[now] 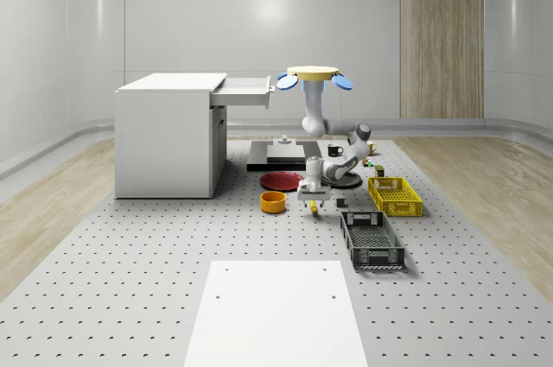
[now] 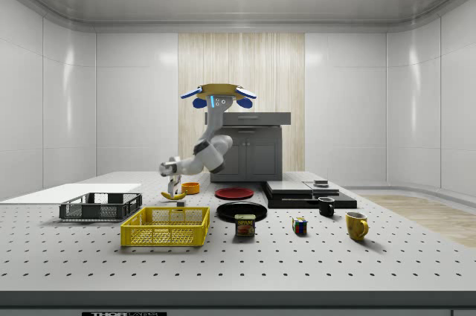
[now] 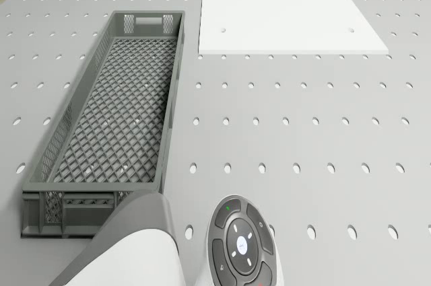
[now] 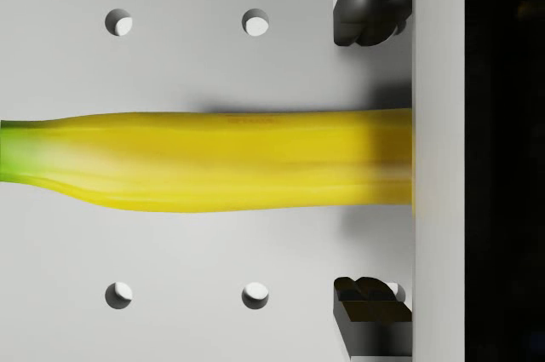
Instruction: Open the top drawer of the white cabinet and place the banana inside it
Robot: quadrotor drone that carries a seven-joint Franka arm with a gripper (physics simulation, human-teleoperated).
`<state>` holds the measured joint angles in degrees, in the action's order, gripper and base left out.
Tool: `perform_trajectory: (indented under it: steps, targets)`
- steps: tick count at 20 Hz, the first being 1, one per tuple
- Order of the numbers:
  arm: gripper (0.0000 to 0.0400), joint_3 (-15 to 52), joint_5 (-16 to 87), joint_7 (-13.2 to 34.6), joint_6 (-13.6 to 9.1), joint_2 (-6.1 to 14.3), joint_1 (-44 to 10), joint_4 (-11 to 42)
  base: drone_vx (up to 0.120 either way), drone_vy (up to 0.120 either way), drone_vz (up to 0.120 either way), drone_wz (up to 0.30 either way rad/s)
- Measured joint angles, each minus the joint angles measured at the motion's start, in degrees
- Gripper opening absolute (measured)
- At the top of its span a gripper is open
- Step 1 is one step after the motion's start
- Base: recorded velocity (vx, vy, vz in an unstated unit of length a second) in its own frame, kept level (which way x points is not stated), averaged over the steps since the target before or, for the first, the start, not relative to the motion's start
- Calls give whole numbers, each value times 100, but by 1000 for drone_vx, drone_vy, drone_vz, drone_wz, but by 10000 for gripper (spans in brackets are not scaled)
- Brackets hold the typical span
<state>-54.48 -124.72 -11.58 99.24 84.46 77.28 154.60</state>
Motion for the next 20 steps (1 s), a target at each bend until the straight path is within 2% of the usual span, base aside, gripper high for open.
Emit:
perform_trajectory:
  steps: [4, 5, 7, 10, 14, 20]
  targets:
    - [400, 141, -159, 14, 4, -109, 23, -97, 0, 0, 0, 0]
    - [345, 166, -189, 21, 1, -132, 22, -113, 0, 0, 0, 0]
    - [268, 204, -237, 35, -11, -175, 15, -138, 0, 0, 0, 0]
    - [206, 240, -289, 58, -39, -231, -7, -157, 0, 0, 0, 0]
    - [198, 227, -281, 125, -98, -283, -62, -130, 0, 0, 0, 0]
    - [198, -45, -40, 215, -334, -298, -219, 103, 0, 0, 0, 0]
